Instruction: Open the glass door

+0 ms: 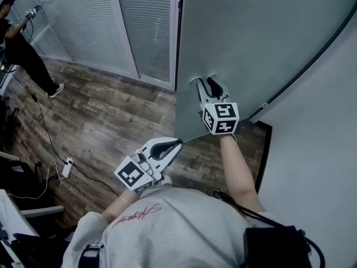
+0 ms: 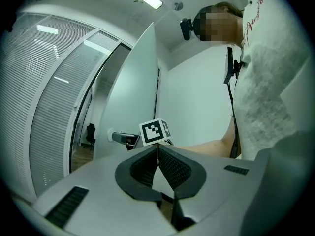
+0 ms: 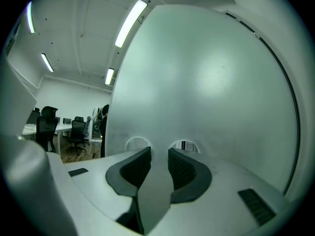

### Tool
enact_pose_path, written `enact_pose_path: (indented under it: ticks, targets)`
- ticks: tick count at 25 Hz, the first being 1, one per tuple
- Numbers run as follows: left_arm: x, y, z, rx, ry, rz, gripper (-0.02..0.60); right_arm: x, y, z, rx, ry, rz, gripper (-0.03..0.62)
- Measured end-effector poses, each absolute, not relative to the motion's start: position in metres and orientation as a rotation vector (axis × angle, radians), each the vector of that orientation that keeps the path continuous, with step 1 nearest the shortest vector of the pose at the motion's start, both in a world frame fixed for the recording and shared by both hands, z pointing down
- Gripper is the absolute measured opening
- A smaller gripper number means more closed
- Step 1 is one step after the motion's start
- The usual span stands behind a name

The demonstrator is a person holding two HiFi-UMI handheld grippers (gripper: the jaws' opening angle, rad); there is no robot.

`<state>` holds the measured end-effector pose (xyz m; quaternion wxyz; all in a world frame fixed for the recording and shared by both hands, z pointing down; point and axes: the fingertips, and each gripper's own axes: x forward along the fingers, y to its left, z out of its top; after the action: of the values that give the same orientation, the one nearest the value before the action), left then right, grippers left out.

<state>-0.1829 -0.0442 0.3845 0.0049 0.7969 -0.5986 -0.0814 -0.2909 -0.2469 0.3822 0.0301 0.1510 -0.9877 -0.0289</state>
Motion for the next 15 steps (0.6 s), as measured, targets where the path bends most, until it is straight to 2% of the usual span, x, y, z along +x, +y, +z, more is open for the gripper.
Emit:
enact_pose_path:
  ticks: [15]
  targets:
    - [-0.094, -0.036, 0.386, 2.513, -1.834, -0.250, 0.018, -0.206, -0.215, 0.385, 0.385, -3.047, -0.086, 0.117]
